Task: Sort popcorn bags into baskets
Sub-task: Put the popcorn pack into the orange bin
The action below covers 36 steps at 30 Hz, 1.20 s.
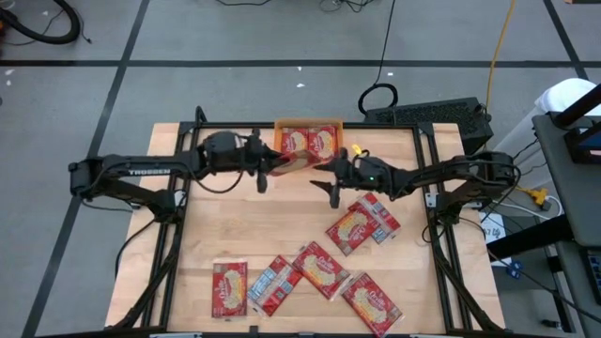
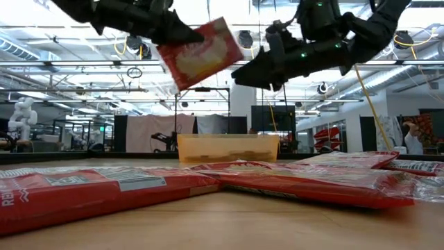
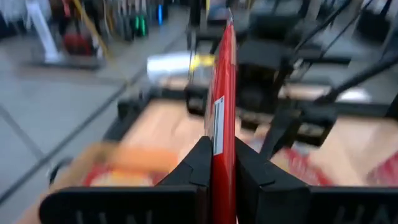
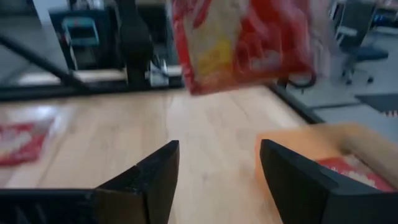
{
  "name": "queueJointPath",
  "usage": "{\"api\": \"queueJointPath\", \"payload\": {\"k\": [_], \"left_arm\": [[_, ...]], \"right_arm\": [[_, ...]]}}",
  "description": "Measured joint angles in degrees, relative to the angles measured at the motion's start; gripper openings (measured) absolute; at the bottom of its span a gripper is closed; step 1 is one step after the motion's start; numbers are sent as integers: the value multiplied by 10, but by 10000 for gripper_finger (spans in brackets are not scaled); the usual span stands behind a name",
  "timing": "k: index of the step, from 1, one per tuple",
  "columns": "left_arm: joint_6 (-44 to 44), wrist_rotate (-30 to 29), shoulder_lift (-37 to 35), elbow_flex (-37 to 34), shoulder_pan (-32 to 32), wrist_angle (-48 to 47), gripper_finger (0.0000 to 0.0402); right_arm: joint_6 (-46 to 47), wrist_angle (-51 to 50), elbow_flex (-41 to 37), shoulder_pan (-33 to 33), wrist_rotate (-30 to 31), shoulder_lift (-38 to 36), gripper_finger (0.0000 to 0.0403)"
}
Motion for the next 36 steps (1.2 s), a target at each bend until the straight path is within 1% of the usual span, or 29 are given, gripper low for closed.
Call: {"api": "queueJointPath", "payload": {"k": [3, 6, 10, 13, 16, 17, 20, 24, 29, 30, 33, 36], "left_arm": [[-17, 2, 2, -37, -7, 118, 34], [-28, 3, 10, -58, -14, 193, 34], [-30, 2, 14, -63, -25, 251, 35], [-30, 3, 21, -64, -34, 271, 36], [-28, 3, 39, -62, -39, 318, 36], [-29, 2, 42, -62, -40, 320, 36], [-29, 2, 63, -63, -40, 349, 36], [-38, 2, 85, -63, -40, 376, 37], [-38, 2, 98, -63, -40, 384, 37], [-36, 2, 98, -62, -40, 382, 37], [-30, 1, 85, -62, -36, 345, 47], [-38, 4, 46, -62, -27, 272, 78]], "right_arm": [[3, 47, -7, 0, 0, 0, 209], [3, 69, -7, 0, 0, 0, 204], [-2, 127, -7, 0, -1, 0, 203], [-11, 171, -7, 0, -3, 0, 203], [-15, 187, -7, -4, -29, 0, 197], [-12, 194, -7, -5, -42, 0, 193], [-5, 200, -6, -7, -62, 0, 169], [2, 199, -6, -7, -62, 0, 115], [-2, 197, -6, -7, -62, 0, 23], [-6, 195, -6, -8, -62, 0, 13], [-10, 182, -6, -9, -60, 0, 13], [3, 155, -6, -16, -61, -6, 14]]}}
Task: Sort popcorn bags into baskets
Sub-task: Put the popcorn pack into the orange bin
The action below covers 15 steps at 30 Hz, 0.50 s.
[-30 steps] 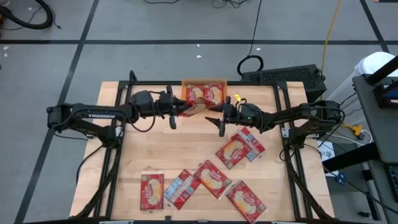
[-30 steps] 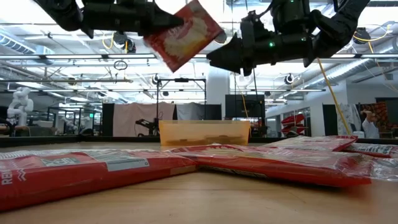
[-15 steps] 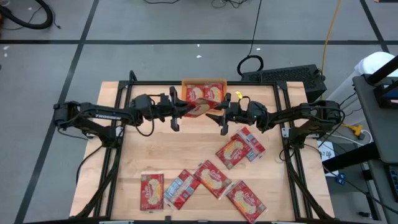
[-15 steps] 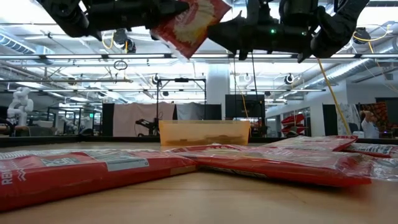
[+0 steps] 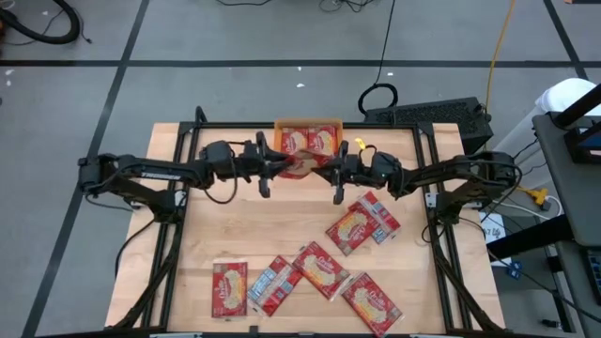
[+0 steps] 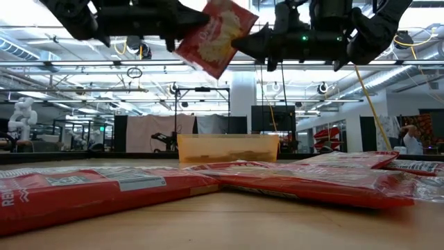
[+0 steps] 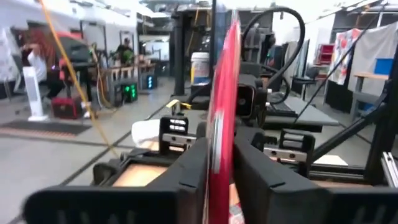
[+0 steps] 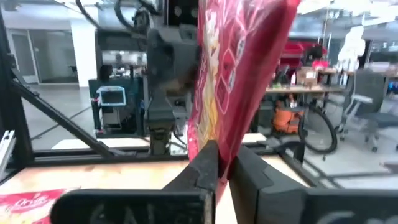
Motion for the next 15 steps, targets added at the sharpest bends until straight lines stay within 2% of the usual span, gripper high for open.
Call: {"api": "queueJointPath", "payload": {"k": [8, 12, 15], "left_arm": [[-52, 6, -93, 0, 34, -191, 170], [-91, 32, -94, 0, 61, -274, 194], [-104, 43, -77, 0, 72, -289, 205]], "right_arm": [[56, -69, 0, -21, -1, 0, 4], [110, -102, 0, -29, -1, 0, 3], [119, -117, 0, -28, -2, 0, 3]]}}
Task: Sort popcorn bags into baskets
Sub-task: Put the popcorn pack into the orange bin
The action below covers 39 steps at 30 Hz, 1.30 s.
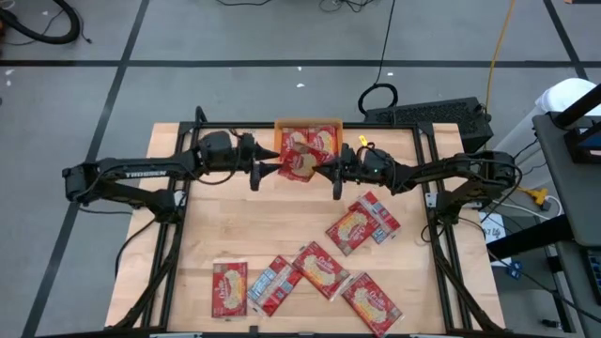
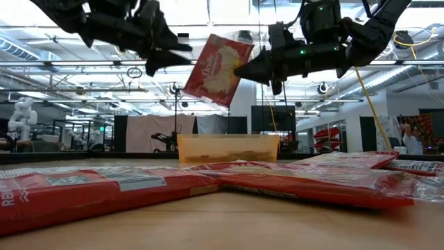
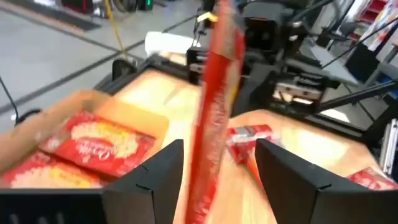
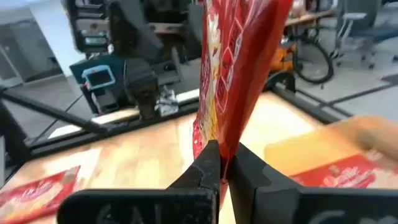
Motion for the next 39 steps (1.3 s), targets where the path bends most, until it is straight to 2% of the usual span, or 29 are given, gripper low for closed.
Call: {"api": "queueJointPath", "payload": {"k": [6, 11, 21, 28, 34, 39], "left_arm": [[-1, 45, 50, 0, 3, 43, 211], [0, 77, 82, 0, 2, 95, 197], [48, 88, 95, 0, -5, 95, 119], [72, 86, 95, 0, -13, 95, 16], [71, 85, 107, 0, -16, 116, 12], [71, 93, 94, 0, -2, 112, 5]], "right_arm": [[15, -23, 0, 0, -46, 0, 2], [18, -50, 0, -2, -73, 0, 2], [32, -61, 0, -2, -91, 0, 2], [31, -63, 0, -2, -91, 0, 3], [29, -66, -1, -2, -89, 0, 11], [36, -69, -1, -5, -87, -7, 48]]}}
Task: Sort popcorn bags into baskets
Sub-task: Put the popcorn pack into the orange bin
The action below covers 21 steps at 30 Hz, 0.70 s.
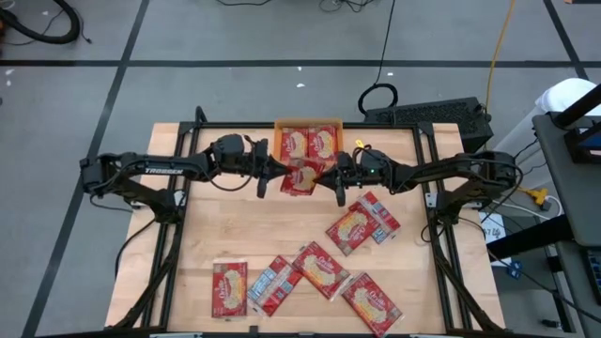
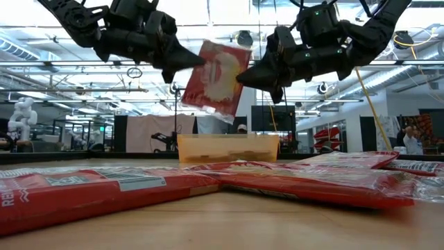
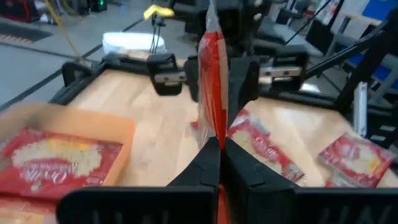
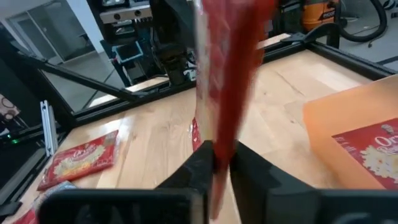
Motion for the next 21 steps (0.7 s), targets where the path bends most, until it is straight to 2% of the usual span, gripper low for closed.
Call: {"api": "queueJointPath", "payload": {"k": [5, 8, 13, 17, 21], "left_arm": [[0, 27, -27, 0, 26, 1, 3], [7, 30, -38, 0, 45, 15, 2], [31, 29, -42, 0, 94, 50, 2], [57, 30, -37, 0, 145, 54, 1], [56, 29, -13, 0, 185, 63, 2]], "right_arm": [[-21, -77, 1, -12, 7, -48, 106], [-44, -133, 1, -17, 37, -84, 134], [-109, -220, 0, -18, 67, -129, 155], [-124, -221, -16, -18, 63, -150, 156], [-125, -157, -63, -18, 63, -163, 150]]}}
